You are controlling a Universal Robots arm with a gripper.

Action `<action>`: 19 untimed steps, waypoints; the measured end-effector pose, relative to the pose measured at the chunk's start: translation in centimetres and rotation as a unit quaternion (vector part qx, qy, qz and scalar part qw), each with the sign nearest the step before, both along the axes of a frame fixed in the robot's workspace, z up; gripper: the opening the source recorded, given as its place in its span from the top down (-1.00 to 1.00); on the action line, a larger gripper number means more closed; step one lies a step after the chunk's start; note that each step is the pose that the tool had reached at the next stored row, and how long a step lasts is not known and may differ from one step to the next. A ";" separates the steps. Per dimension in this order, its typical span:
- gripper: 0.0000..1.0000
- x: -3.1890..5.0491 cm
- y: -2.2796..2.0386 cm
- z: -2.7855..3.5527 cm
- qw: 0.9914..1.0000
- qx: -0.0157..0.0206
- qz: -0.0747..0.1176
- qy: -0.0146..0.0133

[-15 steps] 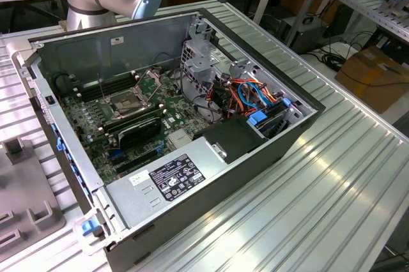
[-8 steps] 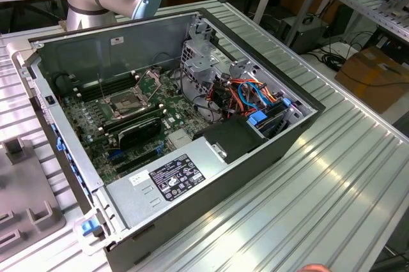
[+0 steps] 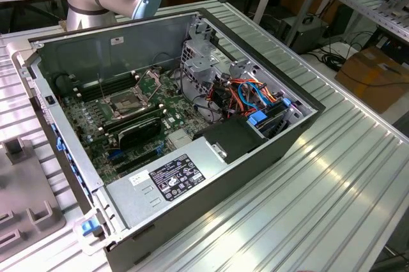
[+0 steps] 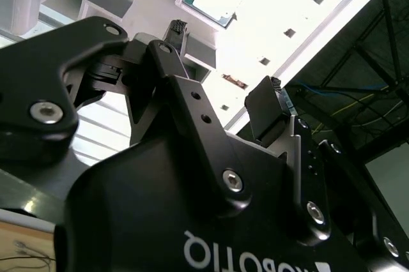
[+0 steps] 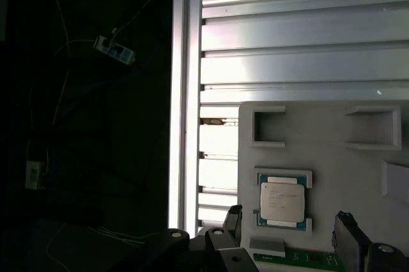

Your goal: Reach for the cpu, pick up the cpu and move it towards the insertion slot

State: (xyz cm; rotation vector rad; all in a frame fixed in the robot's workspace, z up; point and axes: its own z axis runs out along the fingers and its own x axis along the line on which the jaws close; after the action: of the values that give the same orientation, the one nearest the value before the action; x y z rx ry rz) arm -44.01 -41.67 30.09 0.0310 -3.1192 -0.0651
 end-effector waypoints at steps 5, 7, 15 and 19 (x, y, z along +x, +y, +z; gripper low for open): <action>-0.33 0.01 -0.21 -0.40 1.000 -0.001 0.000 0.000; -0.33 0.00 -0.38 -0.56 1.000 -0.001 0.000 0.000; -0.33 0.00 -0.59 -2.27 1.000 -0.002 0.000 0.000; -0.47 0.00 -0.59 -2.56 1.000 -0.004 0.000 0.000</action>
State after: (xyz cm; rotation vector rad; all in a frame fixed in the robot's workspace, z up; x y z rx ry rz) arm -44.01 -42.27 27.53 0.0312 -3.1199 -0.0527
